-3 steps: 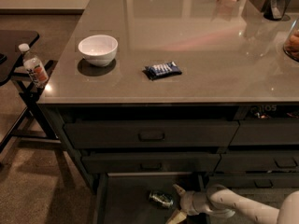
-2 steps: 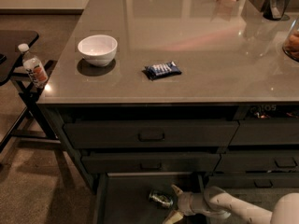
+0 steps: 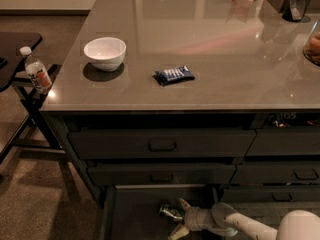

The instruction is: Pick green can from bottom drawer and place on counter

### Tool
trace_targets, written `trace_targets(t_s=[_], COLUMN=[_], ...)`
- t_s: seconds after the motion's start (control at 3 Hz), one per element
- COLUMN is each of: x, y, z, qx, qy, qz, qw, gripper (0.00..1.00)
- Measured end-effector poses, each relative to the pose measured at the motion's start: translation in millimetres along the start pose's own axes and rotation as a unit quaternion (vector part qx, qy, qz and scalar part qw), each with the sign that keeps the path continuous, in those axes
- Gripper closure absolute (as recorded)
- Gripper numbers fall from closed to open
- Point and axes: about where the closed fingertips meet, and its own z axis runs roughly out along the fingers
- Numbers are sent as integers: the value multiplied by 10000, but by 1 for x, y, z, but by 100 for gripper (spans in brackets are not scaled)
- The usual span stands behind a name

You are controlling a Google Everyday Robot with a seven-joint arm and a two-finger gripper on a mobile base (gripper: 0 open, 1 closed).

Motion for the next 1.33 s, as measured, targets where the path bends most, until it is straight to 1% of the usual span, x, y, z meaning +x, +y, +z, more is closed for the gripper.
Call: trace_targets(t_s=[0.33,1.33], x=[1,1], y=[0,0], z=[1,1], qx=[2,1], qy=[0,0], qz=[7,7], qw=[10000,10000], gripper=[18,88])
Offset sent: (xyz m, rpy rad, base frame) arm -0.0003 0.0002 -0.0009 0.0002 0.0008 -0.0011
